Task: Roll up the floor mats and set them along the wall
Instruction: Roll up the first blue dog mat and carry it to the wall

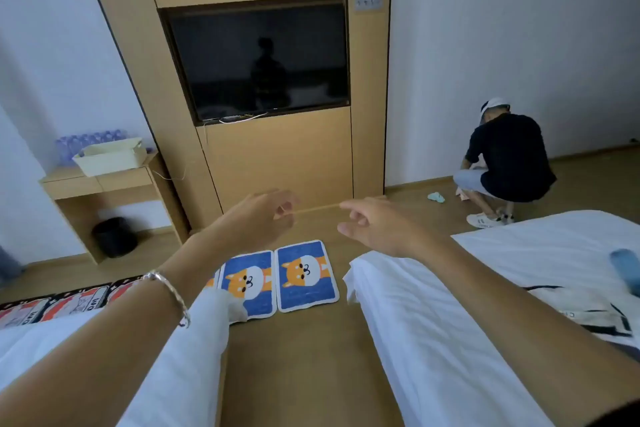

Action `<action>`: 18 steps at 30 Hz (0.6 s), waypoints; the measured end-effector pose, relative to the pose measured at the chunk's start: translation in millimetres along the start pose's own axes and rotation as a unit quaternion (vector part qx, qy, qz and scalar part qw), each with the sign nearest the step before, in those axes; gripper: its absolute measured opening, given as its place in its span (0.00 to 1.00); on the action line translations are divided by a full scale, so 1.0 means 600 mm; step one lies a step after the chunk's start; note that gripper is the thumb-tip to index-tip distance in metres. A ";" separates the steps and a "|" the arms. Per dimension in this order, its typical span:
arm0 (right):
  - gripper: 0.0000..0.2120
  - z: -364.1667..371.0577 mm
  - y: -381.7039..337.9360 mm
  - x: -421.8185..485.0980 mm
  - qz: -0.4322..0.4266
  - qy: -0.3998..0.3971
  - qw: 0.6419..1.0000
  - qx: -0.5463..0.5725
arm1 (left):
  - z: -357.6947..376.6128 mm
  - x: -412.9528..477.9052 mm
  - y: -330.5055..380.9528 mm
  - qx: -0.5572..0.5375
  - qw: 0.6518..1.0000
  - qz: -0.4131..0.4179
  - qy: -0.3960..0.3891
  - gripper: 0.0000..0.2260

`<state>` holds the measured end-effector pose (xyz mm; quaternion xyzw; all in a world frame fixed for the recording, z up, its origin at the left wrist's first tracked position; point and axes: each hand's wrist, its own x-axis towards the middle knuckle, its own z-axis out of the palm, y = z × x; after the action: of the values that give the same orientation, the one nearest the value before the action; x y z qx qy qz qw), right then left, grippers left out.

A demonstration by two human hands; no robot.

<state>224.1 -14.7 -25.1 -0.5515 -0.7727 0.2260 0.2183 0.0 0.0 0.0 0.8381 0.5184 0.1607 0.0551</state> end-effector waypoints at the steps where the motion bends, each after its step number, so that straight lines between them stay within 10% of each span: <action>1: 0.25 -0.005 0.010 -0.005 0.004 0.001 1.000 0.004 | 0.010 0.010 0.010 -0.002 1.000 -0.002 -0.010 0.15; 18: 0.23 0.011 0.146 0.032 0.035 -0.109 0.993 -0.026 | 0.124 0.027 0.022 -0.053 0.988 -0.111 -0.097 0.16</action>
<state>280.7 28.3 -80.3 -0.5559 -0.7776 0.2722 0.1102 42.1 13.9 -63.2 0.7829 0.5912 0.0987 0.1666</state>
